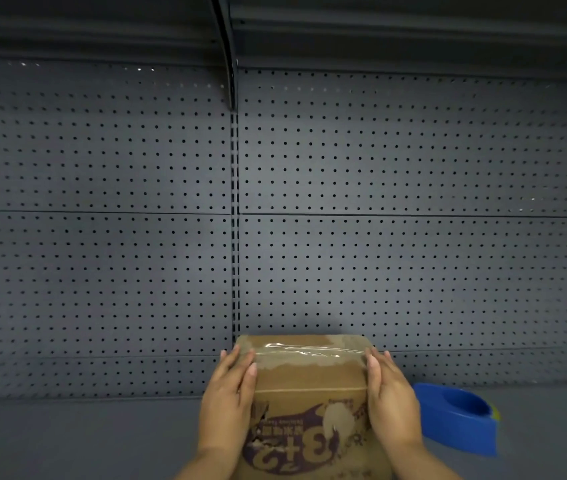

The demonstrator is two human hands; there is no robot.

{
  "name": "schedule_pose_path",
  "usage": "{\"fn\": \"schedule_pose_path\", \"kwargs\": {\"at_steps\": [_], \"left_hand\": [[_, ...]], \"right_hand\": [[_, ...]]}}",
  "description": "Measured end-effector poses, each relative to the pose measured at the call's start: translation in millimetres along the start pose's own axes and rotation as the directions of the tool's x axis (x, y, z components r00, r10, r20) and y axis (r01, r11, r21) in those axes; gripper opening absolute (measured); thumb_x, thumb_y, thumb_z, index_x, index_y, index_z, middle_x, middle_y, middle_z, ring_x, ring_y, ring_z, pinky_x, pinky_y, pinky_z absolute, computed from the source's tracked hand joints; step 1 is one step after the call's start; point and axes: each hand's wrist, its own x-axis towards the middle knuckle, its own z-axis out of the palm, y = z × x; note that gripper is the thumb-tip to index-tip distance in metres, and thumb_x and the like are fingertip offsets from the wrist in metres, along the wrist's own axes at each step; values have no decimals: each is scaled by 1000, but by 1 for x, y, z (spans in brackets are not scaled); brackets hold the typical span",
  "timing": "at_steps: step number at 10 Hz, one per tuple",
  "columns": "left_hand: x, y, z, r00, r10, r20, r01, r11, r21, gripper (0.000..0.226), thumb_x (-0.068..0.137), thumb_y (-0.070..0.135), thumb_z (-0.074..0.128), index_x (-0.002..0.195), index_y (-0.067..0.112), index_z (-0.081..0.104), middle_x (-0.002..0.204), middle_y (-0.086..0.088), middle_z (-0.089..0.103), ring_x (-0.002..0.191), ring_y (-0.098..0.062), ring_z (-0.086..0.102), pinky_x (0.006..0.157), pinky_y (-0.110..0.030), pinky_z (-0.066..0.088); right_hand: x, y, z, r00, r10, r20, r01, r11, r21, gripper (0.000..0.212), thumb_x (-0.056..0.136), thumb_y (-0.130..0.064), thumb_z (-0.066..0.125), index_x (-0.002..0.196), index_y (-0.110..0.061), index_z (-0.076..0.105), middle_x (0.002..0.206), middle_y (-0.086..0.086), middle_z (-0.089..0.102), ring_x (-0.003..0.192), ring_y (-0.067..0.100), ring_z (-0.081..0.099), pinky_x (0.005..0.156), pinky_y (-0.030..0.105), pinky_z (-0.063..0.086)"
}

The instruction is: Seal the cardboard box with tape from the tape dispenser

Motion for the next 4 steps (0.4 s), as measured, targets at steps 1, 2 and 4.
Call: {"fn": "schedule_pose_path", "kwargs": {"at_steps": [1, 2, 4], "left_hand": [[-3, 4, -2, 1000, -26, 11, 26, 1000, 7, 37, 92, 33, 44, 127, 23, 54, 145, 7, 39, 137, -7, 22, 106, -21, 16], [-4, 10, -9, 995, -62, 74, 58, 997, 48, 42, 94, 40, 35, 132, 28, 47, 150, 5, 32, 140, -10, 19, 111, -26, 17], [-8, 21, -28, 965, -106, 240, 56, 977, 205, 62, 86, 62, 18, 143, 43, 7, 156, 9, 0, 143, -12, -5, 115, -38, 3]], "right_hand": [[-1, -1, -4, 999, -33, 24, 33, 999, 18, 59, 88, -44, 19, 127, -15, 53, 136, 0, 50, 132, 12, 33, 104, 28, 30], [3, -3, -15, 987, -73, 146, 72, 997, 15, 60, 88, -46, 18, 132, -17, 46, 141, 0, 44, 135, 12, 27, 107, 23, 18], [36, -19, -64, 911, -25, 412, 6, 999, 46, 61, 82, -61, 14, 140, -40, 17, 153, -5, 14, 140, 14, 3, 115, 41, 2]]}}
